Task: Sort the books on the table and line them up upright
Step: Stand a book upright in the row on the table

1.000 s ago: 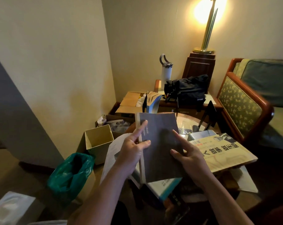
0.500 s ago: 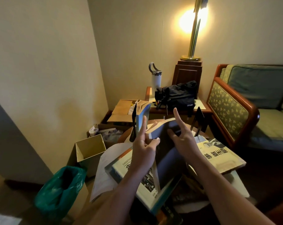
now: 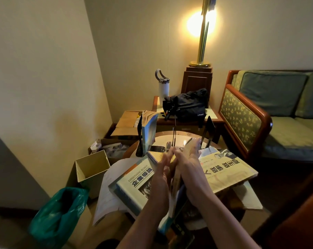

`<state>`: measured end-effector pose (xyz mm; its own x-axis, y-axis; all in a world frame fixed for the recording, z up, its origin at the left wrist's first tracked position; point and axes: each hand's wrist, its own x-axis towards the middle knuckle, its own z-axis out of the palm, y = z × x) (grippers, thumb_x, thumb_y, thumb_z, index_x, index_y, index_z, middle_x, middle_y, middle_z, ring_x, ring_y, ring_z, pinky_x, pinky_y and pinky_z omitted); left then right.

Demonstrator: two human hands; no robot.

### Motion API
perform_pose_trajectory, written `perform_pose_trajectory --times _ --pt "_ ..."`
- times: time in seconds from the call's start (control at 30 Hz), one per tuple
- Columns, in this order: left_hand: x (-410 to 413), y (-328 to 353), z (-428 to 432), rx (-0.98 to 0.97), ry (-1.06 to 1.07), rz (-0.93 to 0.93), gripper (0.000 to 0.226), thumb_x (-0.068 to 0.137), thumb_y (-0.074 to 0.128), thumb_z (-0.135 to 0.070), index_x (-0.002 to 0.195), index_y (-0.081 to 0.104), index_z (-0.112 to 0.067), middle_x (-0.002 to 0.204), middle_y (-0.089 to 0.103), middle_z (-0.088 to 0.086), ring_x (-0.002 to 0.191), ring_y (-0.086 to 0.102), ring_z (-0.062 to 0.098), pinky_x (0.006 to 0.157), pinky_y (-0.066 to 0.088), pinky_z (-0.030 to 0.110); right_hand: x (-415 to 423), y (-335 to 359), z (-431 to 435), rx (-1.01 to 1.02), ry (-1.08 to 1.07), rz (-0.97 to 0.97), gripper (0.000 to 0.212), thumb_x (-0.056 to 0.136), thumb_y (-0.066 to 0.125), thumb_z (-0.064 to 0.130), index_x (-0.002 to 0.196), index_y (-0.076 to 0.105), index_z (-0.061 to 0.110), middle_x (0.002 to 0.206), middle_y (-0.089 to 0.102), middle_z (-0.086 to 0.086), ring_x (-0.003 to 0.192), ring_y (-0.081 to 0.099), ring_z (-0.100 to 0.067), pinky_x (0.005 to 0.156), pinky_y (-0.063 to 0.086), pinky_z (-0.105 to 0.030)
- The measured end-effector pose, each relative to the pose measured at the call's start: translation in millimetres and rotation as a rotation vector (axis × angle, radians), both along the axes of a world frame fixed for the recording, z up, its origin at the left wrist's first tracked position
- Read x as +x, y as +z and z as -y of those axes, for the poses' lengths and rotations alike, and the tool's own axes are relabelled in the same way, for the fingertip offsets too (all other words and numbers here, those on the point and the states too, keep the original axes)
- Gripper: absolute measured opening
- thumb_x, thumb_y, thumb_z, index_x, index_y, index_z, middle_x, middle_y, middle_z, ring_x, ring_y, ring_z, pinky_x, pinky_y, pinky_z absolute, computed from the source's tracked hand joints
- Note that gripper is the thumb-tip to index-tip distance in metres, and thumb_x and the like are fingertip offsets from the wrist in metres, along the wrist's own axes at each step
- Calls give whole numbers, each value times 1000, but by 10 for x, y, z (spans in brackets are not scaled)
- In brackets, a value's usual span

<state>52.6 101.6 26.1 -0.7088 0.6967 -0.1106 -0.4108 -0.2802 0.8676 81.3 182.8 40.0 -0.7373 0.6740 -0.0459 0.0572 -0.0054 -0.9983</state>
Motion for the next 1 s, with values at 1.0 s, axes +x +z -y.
perform_pose_trajectory --times 1.0 --pt "-893 436 -297 -219 -24 -450 54 99 40 -55 150 39 -35 147 48 -5 133 44 14 93 39 27 -193 588 -741 32 80 -185 71 102 42 -4 156 24 37 160 27 -15 139 42 -33 110 44 -49"
